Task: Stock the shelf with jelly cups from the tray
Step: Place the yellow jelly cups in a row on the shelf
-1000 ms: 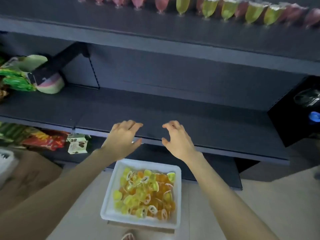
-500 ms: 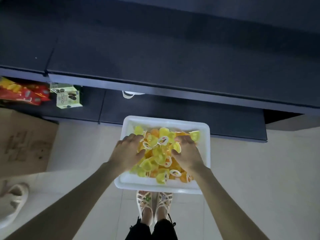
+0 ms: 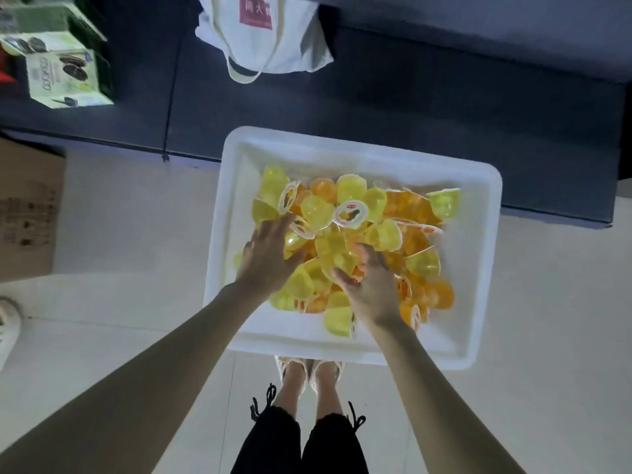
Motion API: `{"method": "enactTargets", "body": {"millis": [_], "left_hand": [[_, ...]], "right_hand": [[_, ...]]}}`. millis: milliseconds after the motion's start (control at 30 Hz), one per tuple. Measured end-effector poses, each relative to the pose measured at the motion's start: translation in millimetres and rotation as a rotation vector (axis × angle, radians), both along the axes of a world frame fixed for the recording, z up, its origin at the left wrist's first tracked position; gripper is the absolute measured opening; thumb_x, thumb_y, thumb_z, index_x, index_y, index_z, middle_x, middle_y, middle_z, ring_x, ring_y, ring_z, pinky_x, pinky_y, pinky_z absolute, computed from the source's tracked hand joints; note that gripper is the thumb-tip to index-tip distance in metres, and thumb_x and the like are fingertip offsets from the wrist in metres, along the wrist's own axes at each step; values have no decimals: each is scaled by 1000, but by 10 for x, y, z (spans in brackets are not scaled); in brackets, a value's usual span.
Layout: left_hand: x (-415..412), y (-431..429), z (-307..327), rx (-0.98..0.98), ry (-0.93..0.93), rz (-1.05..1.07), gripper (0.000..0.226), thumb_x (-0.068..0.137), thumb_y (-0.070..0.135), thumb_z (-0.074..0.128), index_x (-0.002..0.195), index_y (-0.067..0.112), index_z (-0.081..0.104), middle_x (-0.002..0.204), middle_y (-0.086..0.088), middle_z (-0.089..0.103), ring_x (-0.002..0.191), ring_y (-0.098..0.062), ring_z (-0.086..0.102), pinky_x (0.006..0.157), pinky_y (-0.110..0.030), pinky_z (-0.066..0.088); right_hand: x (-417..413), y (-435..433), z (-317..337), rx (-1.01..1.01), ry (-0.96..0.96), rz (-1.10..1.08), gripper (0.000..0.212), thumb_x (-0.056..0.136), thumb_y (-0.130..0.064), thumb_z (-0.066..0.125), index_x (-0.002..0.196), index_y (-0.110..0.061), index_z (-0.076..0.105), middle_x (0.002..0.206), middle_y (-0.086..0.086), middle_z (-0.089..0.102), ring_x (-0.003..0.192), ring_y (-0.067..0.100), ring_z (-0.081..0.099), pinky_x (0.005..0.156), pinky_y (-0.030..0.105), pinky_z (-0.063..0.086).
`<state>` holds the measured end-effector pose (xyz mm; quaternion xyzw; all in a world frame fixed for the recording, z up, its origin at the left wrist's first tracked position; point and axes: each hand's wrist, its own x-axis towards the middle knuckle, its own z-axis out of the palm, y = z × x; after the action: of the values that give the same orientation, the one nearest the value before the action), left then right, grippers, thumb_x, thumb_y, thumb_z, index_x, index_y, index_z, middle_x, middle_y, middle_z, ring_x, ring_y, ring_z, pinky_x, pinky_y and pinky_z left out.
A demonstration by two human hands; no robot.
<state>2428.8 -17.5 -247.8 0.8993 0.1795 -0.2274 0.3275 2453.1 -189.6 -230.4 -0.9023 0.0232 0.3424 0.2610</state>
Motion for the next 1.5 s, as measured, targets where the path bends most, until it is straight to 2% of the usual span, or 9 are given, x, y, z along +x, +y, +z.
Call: {"method": "enactTargets", "body": {"millis": [267,433,633,800,1033,1200,1333,1433,1500], "left_hand": [[52,-88,-219,39,-59,85,43,89,25,62,130,18,50,131,-8,49,117,-30,50,98,-43,37],[-3,-144,-65,5,-136,118,42,84,22,69,122,14,55,122,-9,53,112,-30,52,88,-41,42],[-196,-271,246,-181,-196,294,53,79,19,74,126,12,51,120,-9,53,106,-24,55,85,-33,48],[-330,-558,848,-416,-135,530,61,77,14,76,129,14,45,109,3,59,93,-15,58,66,-11,48],[-358,-1214,1936,-638,-174,672,32,75,12,77,105,13,66,92,6,69,81,-9,66,66,-17,53],[-302,-1868,2793,-749,-246,654,28,79,20,74,105,13,65,89,9,70,77,1,66,62,-11,49],[-226,-2527,3419,-777,-336,626,28,76,29,76,101,21,64,90,9,71,84,-8,67,73,-28,55],[-151,-3062,3920,-828,-423,588,11,84,18,69,81,23,60,72,14,64,64,0,58,58,-14,46],[-72,-3373,4276,-863,-480,553,7,86,15,67,88,17,61,79,9,67,68,-1,61,57,-11,46]], "right_hand": [[-87,91,-215,11,-86,-121,55,83,-35,70,130,-16,50,125,9,50,105,27,56,82,28,38],[-64,84,-199,75,-62,-225,56,74,-29,79,122,-17,53,119,7,56,103,23,56,88,40,46],[-120,-28,92,296,2,-498,60,71,-19,82,124,-12,54,102,-4,58,89,10,54,67,8,40],[-201,-372,642,544,42,-691,42,75,3,75,111,-10,58,85,-12,59,75,-4,61,65,10,46],[-261,-989,1676,767,167,-904,42,81,-6,71,120,-16,59,115,6,62,108,20,62,86,32,52],[-177,-1600,2526,917,119,-933,41,81,-7,69,120,-1,56,105,10,70,93,19,69,84,28,53],[-45,-2261,3168,1017,69,-938,27,85,-9,66,108,0,57,93,5,68,84,16,67,82,29,52],[84,-2774,3727,1102,42,-886,7,89,-11,60,94,-10,56,93,7,64,87,23,65,83,39,55],[187,-3092,4127,1124,-4,-824,5,91,-11,57,96,-9,58,91,9,64,86,27,65,76,43,57]]}}
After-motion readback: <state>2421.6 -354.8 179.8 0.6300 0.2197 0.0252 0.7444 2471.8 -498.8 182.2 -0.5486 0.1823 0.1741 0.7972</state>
